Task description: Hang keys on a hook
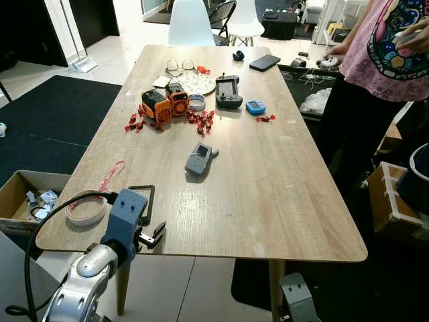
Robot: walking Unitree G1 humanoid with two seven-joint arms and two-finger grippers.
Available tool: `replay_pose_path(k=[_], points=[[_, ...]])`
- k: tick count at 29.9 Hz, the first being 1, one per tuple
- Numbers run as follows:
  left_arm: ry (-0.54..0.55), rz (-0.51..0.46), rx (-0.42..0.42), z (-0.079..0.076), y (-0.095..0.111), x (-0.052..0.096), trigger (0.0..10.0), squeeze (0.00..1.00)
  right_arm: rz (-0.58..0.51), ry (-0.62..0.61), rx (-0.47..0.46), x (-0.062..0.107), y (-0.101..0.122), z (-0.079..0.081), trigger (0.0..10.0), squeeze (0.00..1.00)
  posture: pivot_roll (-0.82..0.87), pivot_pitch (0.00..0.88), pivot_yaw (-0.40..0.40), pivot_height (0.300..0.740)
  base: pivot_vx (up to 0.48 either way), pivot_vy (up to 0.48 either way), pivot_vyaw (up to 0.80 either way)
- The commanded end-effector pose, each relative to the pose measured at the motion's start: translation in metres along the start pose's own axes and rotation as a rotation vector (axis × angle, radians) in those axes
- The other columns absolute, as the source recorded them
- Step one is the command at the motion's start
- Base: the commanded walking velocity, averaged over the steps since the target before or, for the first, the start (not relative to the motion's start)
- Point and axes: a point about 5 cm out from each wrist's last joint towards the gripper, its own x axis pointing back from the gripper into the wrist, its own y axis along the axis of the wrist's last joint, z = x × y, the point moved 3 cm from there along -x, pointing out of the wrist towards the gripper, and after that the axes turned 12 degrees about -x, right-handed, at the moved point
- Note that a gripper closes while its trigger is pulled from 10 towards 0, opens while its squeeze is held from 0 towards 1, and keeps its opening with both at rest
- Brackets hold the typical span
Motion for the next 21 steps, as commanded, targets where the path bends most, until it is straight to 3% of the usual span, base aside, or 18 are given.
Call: replay_pose_path(k=[1,5,6,7,8,9,10,11,21], points=[[0.003,0.024,-0.011,-0.0001,-0.0032,0.0021,10.0,0.0,0.024,-0.007,-0.006,0.0021,-0.0065,-0.0016,10.0,0.0,0.03,0.093,-0.006,0.74,0.0,0.0,0.0],[0.011,0.035,-0.005,-0.0004,-0.0038,0.0009,10.0,0.0,0.023,-0.006,-0.006,0.0021,-0.0063,-0.0017,10.0,0.0,0.03,0.093,-0.006,0.74,0.0,0.0,0.0],[0.011,0.04,-0.003,-0.0007,-0.0044,0.0005,8.8,0.0,0.023,-0.006,-0.005,0.0021,-0.0062,-0.0017,10.0,0.0,0.03,0.093,-0.006,0.74,0.0,0.0,0.0],[0.013,0.046,0.001,-0.0005,-0.0054,0.0002,6.1,0.0,0.022,-0.006,-0.004,0.002,-0.006,-0.0017,10.0,0.0,0.03,0.095,-0.006,0.74,0.0,0.0,0.0],[0.013,0.046,0.001,-0.0005,-0.0054,0.0002,6.1,0.0,0.022,-0.006,-0.004,0.002,-0.006,-0.0017,10.0,0.0,0.03,0.095,-0.006,0.74,0.0,0.0,0.0],[0.014,0.05,0.002,-0.0004,-0.0064,0.0,4.4,0.0,0.022,-0.006,-0.004,0.0019,-0.0059,-0.0017,10.0,0.0,0.03,0.095,-0.006,0.74,0.0,0.0,0.0],[0.013,0.053,0.004,-0.0005,-0.0076,0.0002,1.1,0.0,0.023,-0.006,-0.003,0.0019,-0.006,-0.0017,10.0,0.0,0.02,0.094,-0.005,0.74,0.0,0.0,0.0],[0.012,0.056,0.005,-0.0007,-0.0087,0.0005,0.0,0.0,0.023,-0.006,-0.003,0.002,-0.0061,-0.0017,10.0,0.0,0.02,0.094,-0.005,0.74,0.0,0.0,0.0],[-0.006,0.066,-0.012,-0.0036,-0.0116,0.0019,0.0,0.0,0.028,-0.008,-0.002,0.0033,-0.0089,-0.002,10.0,0.0,0.02,0.088,-0.001,0.74,0.0,0.0,0.0]])
